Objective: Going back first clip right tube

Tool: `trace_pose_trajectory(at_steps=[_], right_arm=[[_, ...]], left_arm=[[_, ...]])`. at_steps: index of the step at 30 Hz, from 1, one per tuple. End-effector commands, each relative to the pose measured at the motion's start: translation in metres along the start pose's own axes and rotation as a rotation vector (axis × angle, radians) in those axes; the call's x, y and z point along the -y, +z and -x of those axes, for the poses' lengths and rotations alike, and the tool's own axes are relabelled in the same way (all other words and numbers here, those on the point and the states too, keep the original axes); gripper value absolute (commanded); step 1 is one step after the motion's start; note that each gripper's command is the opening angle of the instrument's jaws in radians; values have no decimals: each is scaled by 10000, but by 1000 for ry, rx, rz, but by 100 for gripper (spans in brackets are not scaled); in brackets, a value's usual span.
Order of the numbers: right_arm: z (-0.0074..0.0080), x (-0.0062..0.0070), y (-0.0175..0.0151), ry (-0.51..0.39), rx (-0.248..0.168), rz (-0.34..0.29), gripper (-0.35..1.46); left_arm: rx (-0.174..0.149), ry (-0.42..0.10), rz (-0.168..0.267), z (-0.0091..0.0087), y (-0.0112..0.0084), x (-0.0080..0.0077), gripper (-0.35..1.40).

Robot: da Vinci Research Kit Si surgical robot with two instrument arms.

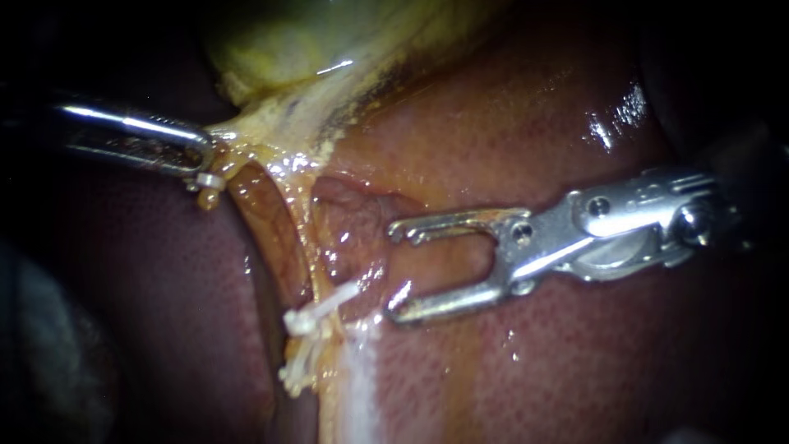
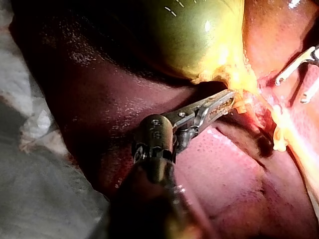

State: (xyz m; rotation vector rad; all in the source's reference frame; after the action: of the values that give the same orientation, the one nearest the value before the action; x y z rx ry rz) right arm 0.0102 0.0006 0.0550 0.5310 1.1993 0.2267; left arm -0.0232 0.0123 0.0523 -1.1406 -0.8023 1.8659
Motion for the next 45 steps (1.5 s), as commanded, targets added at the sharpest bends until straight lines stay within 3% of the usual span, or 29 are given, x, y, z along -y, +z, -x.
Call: trace_pose_trajectory(at_steps=[1, 26, 31, 45], right_arm=[[-1, 1, -3, 1, -2, 6, 50], [-9, 8, -59, 4, -11, 57, 50], [-7, 9, -64, 3, -11, 55, 50], [-6, 13, -68, 2, -11, 53, 50]], left_arm=[[0, 0, 0, 0, 0, 0, -35], [-2, 1, -3, 2, 4, 0, -35], [-7, 3, -14, 4, 19, 3, -35], [2, 13, 7, 14, 74, 16, -35]])
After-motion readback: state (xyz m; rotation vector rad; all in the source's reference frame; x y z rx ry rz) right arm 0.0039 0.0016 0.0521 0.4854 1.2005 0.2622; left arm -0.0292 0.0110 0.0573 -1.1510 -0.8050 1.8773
